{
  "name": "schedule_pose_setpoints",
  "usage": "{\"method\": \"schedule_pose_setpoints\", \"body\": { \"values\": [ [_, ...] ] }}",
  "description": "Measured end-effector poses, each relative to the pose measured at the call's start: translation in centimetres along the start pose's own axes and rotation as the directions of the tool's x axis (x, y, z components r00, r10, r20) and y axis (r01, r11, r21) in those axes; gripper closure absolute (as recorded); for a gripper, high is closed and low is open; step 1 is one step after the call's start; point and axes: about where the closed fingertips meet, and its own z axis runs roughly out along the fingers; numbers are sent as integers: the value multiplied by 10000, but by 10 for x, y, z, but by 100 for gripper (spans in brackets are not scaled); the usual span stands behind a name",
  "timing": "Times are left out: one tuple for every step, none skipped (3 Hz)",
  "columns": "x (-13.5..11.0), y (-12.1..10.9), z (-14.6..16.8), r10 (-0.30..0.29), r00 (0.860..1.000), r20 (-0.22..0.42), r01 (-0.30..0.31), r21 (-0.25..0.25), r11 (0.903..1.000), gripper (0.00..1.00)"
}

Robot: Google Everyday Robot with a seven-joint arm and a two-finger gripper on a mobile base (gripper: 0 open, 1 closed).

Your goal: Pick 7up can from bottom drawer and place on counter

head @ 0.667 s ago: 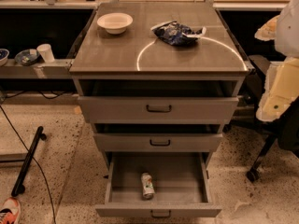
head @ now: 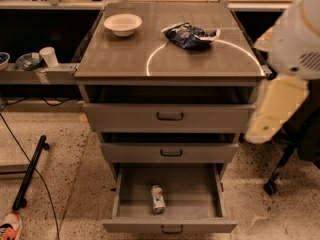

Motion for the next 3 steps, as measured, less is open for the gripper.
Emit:
{"method": "schedule_pose_setpoints", "body": {
  "values": [
    [-70, 67, 4, -47, 10000, 87, 45, 250, 9997, 0],
    [-70, 67, 4, -50, 9999, 91, 47, 253, 9997, 0],
    [-70, 44, -8, -349, 9966, 752, 298, 678, 9973, 0]
  ]
}}
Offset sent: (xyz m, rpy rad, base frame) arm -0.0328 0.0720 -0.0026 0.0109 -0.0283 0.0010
